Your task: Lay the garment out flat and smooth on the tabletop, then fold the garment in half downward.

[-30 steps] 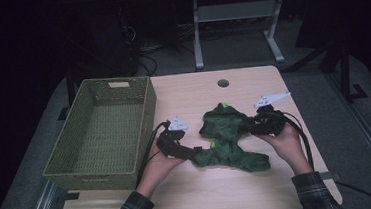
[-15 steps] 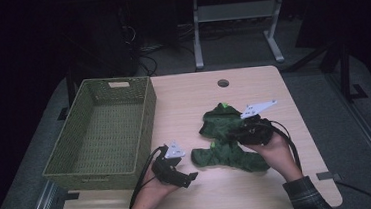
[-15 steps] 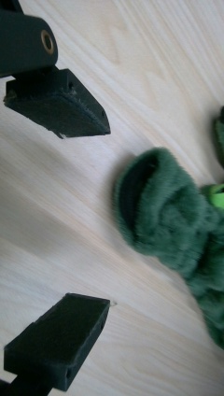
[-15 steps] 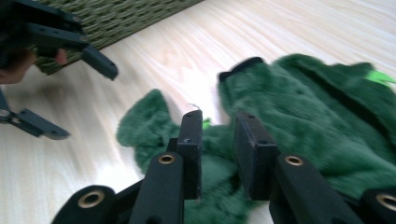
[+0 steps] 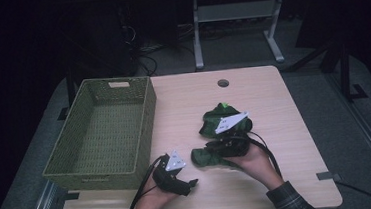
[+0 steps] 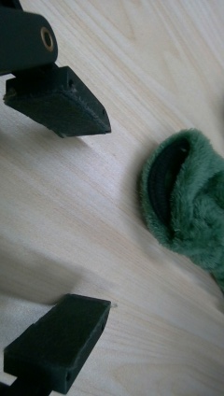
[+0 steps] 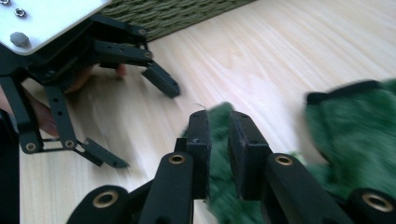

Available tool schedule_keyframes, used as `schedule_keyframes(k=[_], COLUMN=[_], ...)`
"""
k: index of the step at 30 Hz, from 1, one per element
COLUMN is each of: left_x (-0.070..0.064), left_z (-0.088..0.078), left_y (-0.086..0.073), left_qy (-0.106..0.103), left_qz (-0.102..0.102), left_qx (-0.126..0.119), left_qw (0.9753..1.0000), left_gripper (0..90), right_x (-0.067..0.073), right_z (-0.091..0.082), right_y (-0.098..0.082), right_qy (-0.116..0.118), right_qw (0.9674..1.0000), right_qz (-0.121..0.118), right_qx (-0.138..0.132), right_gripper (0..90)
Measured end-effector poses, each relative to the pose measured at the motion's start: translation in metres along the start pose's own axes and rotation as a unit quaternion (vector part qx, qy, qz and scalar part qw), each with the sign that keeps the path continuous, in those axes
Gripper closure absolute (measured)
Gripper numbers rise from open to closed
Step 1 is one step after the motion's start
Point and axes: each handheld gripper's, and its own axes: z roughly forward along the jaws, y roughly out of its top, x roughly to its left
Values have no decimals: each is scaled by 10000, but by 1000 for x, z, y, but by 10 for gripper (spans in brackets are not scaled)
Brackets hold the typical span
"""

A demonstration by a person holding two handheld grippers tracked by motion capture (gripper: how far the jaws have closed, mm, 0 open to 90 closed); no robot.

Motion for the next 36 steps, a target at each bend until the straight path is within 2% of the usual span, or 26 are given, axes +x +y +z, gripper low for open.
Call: schedule_keyframes(k=[4,12,14,16,18,24,30,32,36], left_x=[0,0,0,0,0,0,0,-1,0], left_z=[0,0,0,0,0,0,0,0,0], left_y=[0,0,0,0,0,0,0,0,0], left_qy=[-4,-2,-3,-6,-7,-5,-2,-1,6], left_qz=[-5,-8,-13,-13,-12,-19,-21,-23,-21], left_qx=[-1,20,15,15,11,1,1,1,4], left_qw=[10000,10000,10000,10000,10000,10000,10000,10000,10000], left_gripper=[124,123,124,123,124,123,124,124,124], right_x=[7,21,21,22,22,20,22,23,25], right_z=[14,47,54,59,64,74,76,75,73], right_y=[4,4,2,1,0,-5,-8,-9,-10], right_qy=[56,97,-34,-98,-274,-390,-469,-435,-208], right_qw=[9999,9983,9974,9973,9964,9953,9951,9952,9955], right_qz=[-93,-369,-491,-458,-495,-471,-495,-506,-510], right_qx=[71,447,532,562,636,755,719,718,770], right_gripper=[780,780,771,764,754,745,853,868,874])
